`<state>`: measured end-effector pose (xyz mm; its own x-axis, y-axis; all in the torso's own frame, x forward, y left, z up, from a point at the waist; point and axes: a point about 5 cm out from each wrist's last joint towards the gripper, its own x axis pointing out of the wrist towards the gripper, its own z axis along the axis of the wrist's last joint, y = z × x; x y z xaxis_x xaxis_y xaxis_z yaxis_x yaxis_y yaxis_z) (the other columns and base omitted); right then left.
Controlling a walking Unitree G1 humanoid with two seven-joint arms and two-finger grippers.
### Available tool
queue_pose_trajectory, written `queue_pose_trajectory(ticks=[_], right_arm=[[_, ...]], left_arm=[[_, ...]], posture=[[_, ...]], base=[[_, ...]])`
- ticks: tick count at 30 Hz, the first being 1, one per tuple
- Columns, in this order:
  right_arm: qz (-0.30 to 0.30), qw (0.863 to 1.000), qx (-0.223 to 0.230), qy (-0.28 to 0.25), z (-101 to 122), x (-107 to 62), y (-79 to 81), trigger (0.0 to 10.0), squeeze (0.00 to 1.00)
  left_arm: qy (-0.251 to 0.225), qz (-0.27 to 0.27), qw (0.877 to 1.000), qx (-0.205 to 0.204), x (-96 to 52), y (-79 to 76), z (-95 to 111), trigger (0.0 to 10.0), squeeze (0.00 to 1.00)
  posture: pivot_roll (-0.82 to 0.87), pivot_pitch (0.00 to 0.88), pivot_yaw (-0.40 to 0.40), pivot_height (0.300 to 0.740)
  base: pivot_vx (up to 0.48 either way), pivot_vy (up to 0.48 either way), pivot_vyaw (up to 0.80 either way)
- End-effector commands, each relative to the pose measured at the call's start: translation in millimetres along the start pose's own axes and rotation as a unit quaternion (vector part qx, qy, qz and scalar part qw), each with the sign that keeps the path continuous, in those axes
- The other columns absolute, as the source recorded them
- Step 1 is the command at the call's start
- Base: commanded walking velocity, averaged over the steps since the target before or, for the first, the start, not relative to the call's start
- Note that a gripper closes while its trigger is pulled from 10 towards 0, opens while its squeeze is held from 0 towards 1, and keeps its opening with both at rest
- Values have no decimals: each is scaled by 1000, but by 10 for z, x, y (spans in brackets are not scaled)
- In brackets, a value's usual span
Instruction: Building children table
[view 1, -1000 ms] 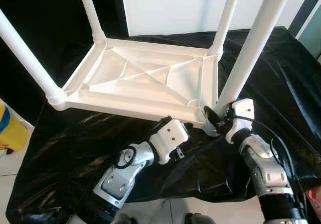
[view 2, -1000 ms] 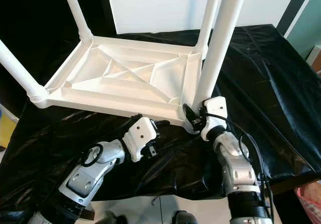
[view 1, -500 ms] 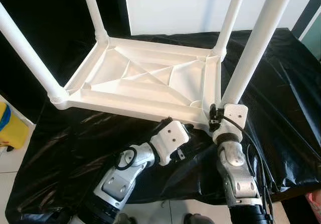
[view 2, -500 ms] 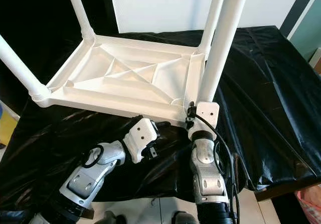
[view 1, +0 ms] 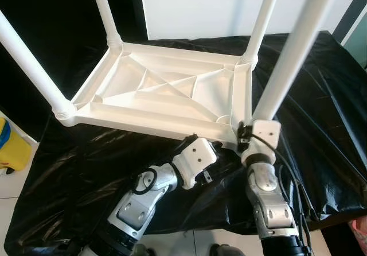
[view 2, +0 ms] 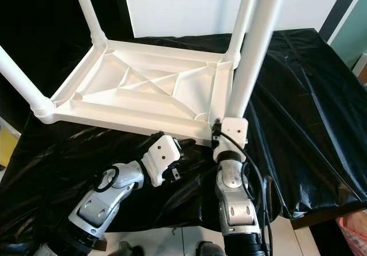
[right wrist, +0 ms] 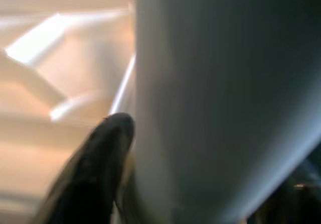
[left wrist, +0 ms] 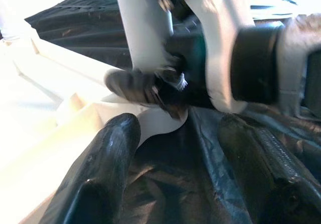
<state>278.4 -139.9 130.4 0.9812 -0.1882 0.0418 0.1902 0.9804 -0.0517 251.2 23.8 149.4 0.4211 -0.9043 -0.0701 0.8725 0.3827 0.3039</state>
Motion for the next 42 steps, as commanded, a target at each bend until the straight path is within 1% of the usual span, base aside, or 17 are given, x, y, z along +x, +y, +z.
queue_pose_trajectory(ticks=[1, 5, 7, 9, 10, 11, 12, 14, 18, 21, 25, 27, 33, 36, 39, 41, 42], right_arm=[[9, 1000, 5, 2, -24, -21, -41, 10000, 1000], [13, 1000, 7, -7, 2, -22, -60, 10000, 1000], [22, 1000, 8, -20, 36, -19, -115, 10000, 1000], [53, 998, 14, -36, 81, -5, -280, 10000, 1000], [53, 998, 14, -36, 81, -5, -280, 10000, 1000], [103, 993, 14, -50, 126, 14, -433, 10000, 0], [128, 990, 11, -54, 143, 21, -468, 10000, 0], [143, 988, 10, -56, 153, 24, -483, 10000, 0], [235, 970, -6, -57, 195, 58, -525, 10000, 0], [253, 966, -5, -54, 202, 70, -530, 10000, 0], [308, 950, -31, -36, 176, 167, -523, 10000, 0], [308, 950, -31, -36, 176, 167, -523, 10000, 0], [378, 924, -53, -14, 99, 304, -408, 10000, 0], [378, 924, -53, -14, 99, 304, -408, 10000, 0], [425, 903, -62, -1, 48, 325, -292, 10000, 0], [434, 898, -63, 0, 41, 321, -273, 10000, 0], [447, 892, -64, 1, 32, 297, -228, 10000, 0]], left_arm=[[6, 8, 1000, 0, -2, -29, -30, 10000, 0], [6, 8, 1000, 0, -1, -30, -32, 10000, 0], [7, 8, 1000, 0, -2, -32, -35, 10000, 0], [7, 6, 1000, 0, 0, -36, -37, 10000, 0], [7, 6, 1000, 0, 0, -36, -37, 10000, 0], [6, 4, 1000, 0, 6, -30, -33, 10000, 0], [5, 4, 1000, 1, 9, -26, -31, 10000, 0], [5, 4, 1000, 1, 10, -24, -29, 10000, 0], [5, 3, 1000, 2, 13, -8, -25, 10000, 0], [5, 4, 1000, 2, 13, -4, -23, 10000, 0], [4, 7, 1000, 3, 14, 17, -14, 10000, 0], [4, 7, 1000, 3, 14, 17, -14, 10000, 0], [5, 9, 1000, 3, -2, 37, -4, 10000, 0], [5, 9, 1000, 3, -2, 37, -4, 10000, 0], [3, 8, 1000, -1, -28, 41, 5, 10000, 0], [2, 8, 1000, -1, -31, 41, 9, 10000, 0], [2, 8, 1000, -2, -39, 39, 8, 10000, 0]], posture=[[-128, 109, 7, 740], [-129, 109, 7, 740], [-132, 109, 8, 740], [-143, 107, 12, 740], [-143, 107, 12, 740], [-145, 108, 14, 740], [-149, 108, 16, 740], [-149, 108, 16, 740], [-154, 115, 28, 740], [-154, 115, 30, 740], [-147, 116, 34, 740], [-147, 116, 34, 740], [-127, 114, 35, 740], [-127, 114, 35, 740], [-113, 116, 27, 740], [-113, 116, 27, 740], [-108, 116, 24, 740]], base=[[0, 0, 0], [0, 0, 0], [0, 0, 0], [0, 0, 0], [0, 0, 0], [0, 0, 0], [0, 0, 0], [0, 0, 0], [0, 0, 0], [0, 0, 0], [0, 0, 0], [0, 0, 0], [0, 0, 0], [0, 0, 0], [0, 0, 0], [0, 0, 0], [0, 0, 0]])
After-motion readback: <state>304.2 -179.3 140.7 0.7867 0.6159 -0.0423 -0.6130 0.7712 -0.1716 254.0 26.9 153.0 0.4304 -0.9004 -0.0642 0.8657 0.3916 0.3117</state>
